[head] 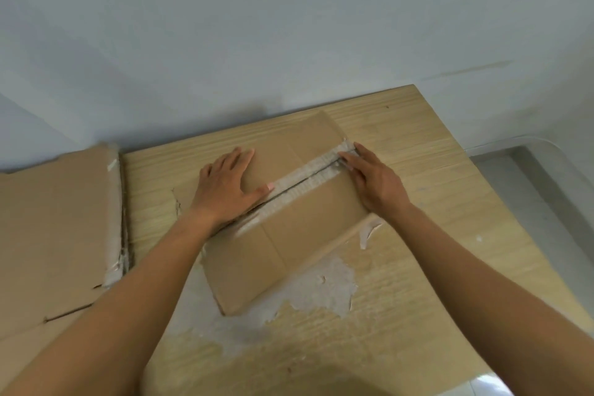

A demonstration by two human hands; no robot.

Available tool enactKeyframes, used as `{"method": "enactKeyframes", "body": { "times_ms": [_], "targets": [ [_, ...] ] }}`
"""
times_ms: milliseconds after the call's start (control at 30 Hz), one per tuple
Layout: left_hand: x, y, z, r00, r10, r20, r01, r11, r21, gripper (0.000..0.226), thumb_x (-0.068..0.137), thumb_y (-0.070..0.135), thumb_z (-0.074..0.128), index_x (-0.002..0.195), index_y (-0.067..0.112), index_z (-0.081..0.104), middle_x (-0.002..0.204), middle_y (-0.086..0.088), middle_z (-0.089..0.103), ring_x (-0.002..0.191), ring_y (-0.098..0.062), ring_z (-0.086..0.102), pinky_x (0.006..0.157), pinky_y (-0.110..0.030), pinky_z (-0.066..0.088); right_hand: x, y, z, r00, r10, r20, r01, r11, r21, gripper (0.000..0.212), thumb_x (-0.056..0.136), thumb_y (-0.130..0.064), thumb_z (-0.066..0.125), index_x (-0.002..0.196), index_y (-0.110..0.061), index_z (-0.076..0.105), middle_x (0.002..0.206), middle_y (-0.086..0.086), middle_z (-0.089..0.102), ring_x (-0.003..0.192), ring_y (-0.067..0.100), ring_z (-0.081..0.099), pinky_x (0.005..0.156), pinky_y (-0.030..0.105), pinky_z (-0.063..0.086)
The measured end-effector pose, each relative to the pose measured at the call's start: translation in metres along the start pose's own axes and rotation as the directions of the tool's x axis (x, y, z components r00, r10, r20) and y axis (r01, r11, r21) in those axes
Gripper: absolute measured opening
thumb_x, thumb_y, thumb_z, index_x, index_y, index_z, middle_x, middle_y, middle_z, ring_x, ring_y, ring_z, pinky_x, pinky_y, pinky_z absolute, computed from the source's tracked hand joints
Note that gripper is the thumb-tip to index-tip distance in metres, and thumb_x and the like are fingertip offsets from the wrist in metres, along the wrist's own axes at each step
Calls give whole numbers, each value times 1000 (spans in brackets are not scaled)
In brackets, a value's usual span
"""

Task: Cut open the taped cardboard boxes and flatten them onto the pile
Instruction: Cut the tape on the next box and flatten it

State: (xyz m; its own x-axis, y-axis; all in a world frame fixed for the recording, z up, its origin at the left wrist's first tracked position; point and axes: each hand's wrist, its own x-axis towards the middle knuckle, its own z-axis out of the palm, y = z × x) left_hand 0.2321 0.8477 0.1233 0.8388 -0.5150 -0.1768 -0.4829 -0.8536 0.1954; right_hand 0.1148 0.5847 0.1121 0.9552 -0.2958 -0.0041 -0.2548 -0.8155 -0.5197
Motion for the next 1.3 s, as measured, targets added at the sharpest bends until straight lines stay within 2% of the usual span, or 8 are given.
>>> {"method": "enactKeyframes", "body": {
  "times_ms": [167, 333, 633, 767, 900, 1033, 1167, 1300],
  "targets": [
    [-4, -8, -6, 988, -104, 116, 100, 994, 40, 109, 62, 95, 32, 151, 40, 1, 152, 2, 28, 134, -28, 29, 101, -50, 32, 34, 2, 3, 982, 75, -175, -104, 981, -163, 38, 101, -20, 36, 137, -22, 49, 143, 11, 47, 129, 35, 40, 102, 45, 34],
    [-25, 8, 6, 972, -231, 26, 231, 973, 27, 116, 53, 99, 20, 150, 40, -1, 140, -8, 41, 125, -32, 36, 95, -51, 37, 6, -12, 11, 971, 74, -228, -102, 989, -110, 44, 97, -26, 28, 129, -18, 56, 140, 19, 47, 130, 41, 38, 101, 55, 36],
    [-47, 53, 10, 885, -455, 96, 465, 869, -167, 117, 56, 96, 38, 149, 37, -2, 141, -14, 40, 124, -37, 45, 97, -51, 41, -69, -28, 31, 975, 160, -152, -144, 983, 111, 36, 101, -27, 39, 133, -29, 52, 156, 23, 12, 144, 39, 10, 116, 49, 19],
    [-58, 81, 19, 868, -487, 98, 497, 845, -197, 113, 65, 92, 35, 151, 30, -4, 146, -16, 34, 126, -38, 43, 96, -51, 39, -78, -30, 22, 944, 330, -21, -314, 913, 259, 40, 102, -30, 33, 141, -34, 41, 158, 16, 2, 142, 32, 23, 110, 46, 32],
    [-81, 100, 25, 898, -428, 103, 440, 868, -229, 100, 81, 80, 33, 152, 21, -6, 150, -14, 29, 124, -35, 47, 94, -45, 42, -54, -23, 10, 930, 363, -59, -351, 924, 152, 41, 102, -30, 30, 141, -34, 39, 155, 17, 12, 133, 37, 34, 102, 45, 37],
    [-98, 103, 26, 919, -392, 35, 390, 898, -205, 76, 88, 69, 37, 143, 18, 25, 126, -6, 57, 106, -28, 60, 85, -37, 47, -29, -3, 0, 969, 229, -99, -232, 973, -20, 42, 102, -30, 29, 143, -32, 36, 151, 18, 25, 124, 37, 43, 96, 45, 40],
    [-99, 92, 16, 911, -362, -197, 326, 925, -193, 39, 92, 58, 43, 102, 23, 57, 78, 9, 63, 82, -17, 64, 84, -34, 35, -11, 10, -5, 996, 63, -66, -68, 994, -81, 41, 102, -28, 31, 142, -29, 39, 143, 19, 34, 111, 38, 50, 86, 44, 44],
    [-83, 76, 17, 897, -229, -379, 177, 970, -166, 41, 88, 58, 41, 93, 23, 63, 82, 9, 59, 85, -19, 60, 86, -40, 35, 0, 4, -3, 999, -44, 10, 45, 992, -115, 40, 101, -29, 32, 141, -29, 40, 141, 18, 35, 109, 37, 51, 85, 42, 44]
  ]
}}
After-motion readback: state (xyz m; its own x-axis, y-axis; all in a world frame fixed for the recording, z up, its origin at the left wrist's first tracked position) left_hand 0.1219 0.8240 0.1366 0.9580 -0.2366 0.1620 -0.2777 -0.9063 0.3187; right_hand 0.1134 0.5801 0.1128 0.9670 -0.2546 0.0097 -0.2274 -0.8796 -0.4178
